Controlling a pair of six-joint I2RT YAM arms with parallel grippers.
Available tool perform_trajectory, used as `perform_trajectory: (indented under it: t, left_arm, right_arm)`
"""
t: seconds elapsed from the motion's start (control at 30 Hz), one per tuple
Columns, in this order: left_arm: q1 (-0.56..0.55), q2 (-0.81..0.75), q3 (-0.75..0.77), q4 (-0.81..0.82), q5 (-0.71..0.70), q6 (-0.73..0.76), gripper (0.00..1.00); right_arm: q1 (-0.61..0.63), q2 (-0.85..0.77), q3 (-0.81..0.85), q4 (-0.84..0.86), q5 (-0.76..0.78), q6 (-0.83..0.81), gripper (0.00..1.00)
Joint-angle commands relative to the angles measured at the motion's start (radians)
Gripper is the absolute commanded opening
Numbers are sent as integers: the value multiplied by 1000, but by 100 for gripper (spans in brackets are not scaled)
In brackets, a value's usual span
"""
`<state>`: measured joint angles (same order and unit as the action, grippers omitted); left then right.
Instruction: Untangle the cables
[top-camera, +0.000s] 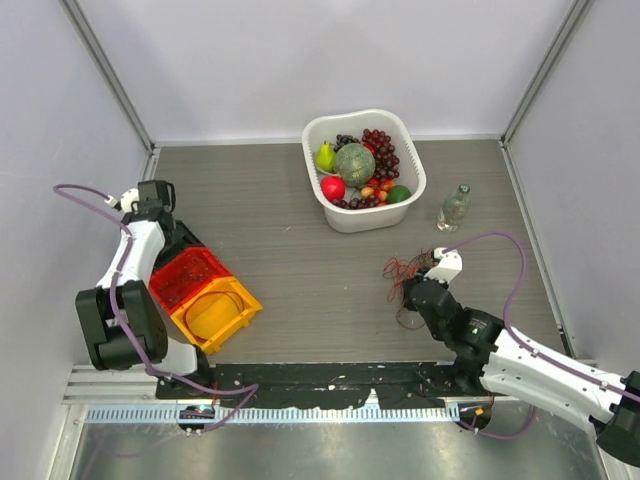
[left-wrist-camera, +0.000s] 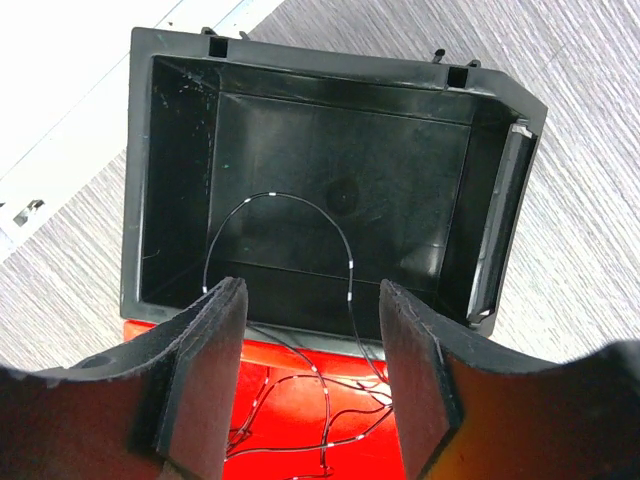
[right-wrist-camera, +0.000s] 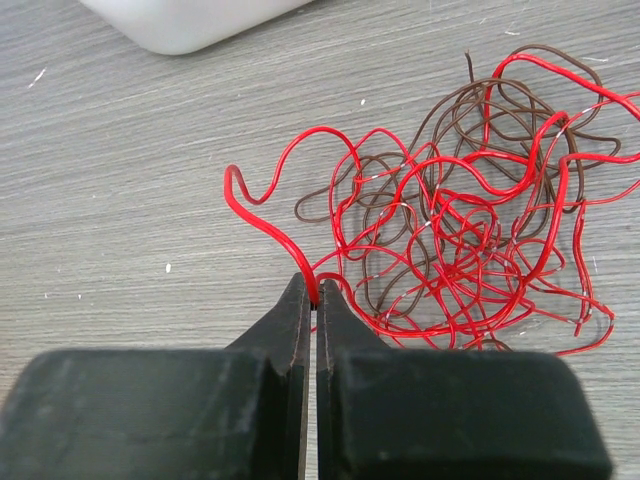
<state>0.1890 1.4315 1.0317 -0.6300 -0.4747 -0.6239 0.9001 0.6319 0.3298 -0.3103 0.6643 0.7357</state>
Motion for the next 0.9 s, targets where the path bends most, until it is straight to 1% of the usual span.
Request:
perform_trajectory:
  t: [0.0,0.13,0.23,0.27,0.33,0.4,0.47,0.5,0.6,0.7,0.87]
  left_arm:
    - [1,29,53,29,-12,12,61]
    - [3,81,68,53,54,9,59]
    - [1,122,82,55,56,1,58]
    - [0,130,80,59,56,0,57]
    - [1,138,76,59,59,0,50]
    - [1,123,67,59,51,1,34]
    - [1,83,51,68,27,16,7]
    - [1,49,47,69,7,19,1]
    - [-16,-46,34,59,-51,33,0]
    - [-52,-123,28,7,-44,18,0]
    - [-69,-224,-39,-114,77,-172,0]
  right_arm:
    - [-12,-24,25,54,15,-25,1]
    - [-18,-21,23,56,18,-32,1]
    - [-20,-21,20,56,14,-32,1]
    - [-21,-24,17,56,12,-33,1]
    - [-21,-28,15,56,8,-32,1]
    - [-23,-37,15,54,6,-33,1]
    - [-24,-41,15,54,8,-33,0]
    - [-26,-41,17,54,8,-36,1]
    - [-27,-41,20,54,4,-39,1]
    - [-29,-32,21,56,1,-39,1]
    - [-32,-14,18,69,-8,-39,1]
